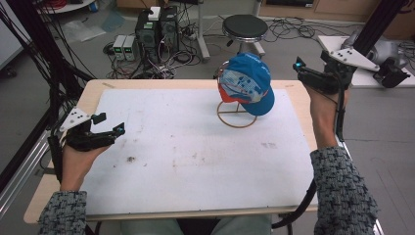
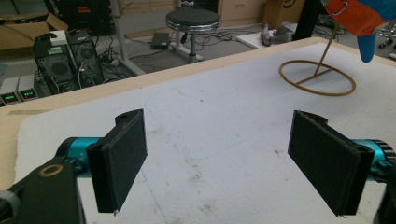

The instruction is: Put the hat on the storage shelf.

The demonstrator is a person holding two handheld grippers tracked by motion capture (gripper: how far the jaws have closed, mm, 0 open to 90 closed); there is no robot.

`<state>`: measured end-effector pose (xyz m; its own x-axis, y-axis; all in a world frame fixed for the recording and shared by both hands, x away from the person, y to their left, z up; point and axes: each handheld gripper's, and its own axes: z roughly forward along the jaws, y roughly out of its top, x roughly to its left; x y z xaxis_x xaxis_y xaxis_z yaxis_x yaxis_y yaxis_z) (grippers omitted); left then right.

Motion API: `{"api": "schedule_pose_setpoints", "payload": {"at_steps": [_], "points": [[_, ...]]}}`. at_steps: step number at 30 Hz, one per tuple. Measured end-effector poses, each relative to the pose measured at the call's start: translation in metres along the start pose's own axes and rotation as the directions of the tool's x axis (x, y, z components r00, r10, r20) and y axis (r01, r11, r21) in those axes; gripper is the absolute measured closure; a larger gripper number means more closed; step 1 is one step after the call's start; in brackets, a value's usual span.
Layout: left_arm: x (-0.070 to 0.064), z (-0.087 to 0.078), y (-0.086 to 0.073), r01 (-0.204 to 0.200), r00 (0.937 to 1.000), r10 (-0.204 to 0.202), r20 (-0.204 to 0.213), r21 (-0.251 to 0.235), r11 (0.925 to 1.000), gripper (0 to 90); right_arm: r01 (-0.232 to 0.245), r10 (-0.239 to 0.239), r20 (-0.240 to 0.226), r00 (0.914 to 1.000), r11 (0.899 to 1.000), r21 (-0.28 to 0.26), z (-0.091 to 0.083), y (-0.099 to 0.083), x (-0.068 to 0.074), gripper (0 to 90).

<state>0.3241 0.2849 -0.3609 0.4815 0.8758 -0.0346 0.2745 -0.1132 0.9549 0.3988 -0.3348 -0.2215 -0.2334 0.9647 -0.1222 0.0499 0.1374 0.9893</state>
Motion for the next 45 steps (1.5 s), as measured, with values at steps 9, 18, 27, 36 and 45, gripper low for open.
{"api": "schedule_pose_setpoints", "payload": {"at_steps": [9,18,27,36,45], "points": [[-0.001,0.002,0.0,-0.002,1.0,0.002,0.002,0.006,1.0,19.7,-0.044,0.044,0.016,0.9989,0.998,-0.047,-0.028,-0.02,-0.008,15.5],[-0.001,0.001,-0.004,-0.004,1.0,0.004,-0.004,0.016,0.9999,19.7,-0.128,0.126,-0.027,0.9916,0.99,-0.066,-0.053,-0.052,-0.01,13.3],[0.002,-0.004,-0.006,0.002,0.9998,-0.001,-0.018,0.015,0.9999,19.7,-0.145,0.139,-0.095,0.9857,0.988,-0.058,-0.071,-0.087,0.005,12.7],[0.0,-0.003,-0.008,0.0,0.9999,0.001,-0.017,0.02,0.9998,19.7,-0.104,0.095,-0.139,0.9858,0.993,-0.058,-0.085,-0.119,0.026,12.3],[0.001,-0.001,-0.01,0.0,0.9999,0.001,-0.016,0.025,0.9997,19.7,-0.113,0.105,-0.157,0.9819,0.993,-0.044,-0.083,-0.144,0.031,12.2]]}}
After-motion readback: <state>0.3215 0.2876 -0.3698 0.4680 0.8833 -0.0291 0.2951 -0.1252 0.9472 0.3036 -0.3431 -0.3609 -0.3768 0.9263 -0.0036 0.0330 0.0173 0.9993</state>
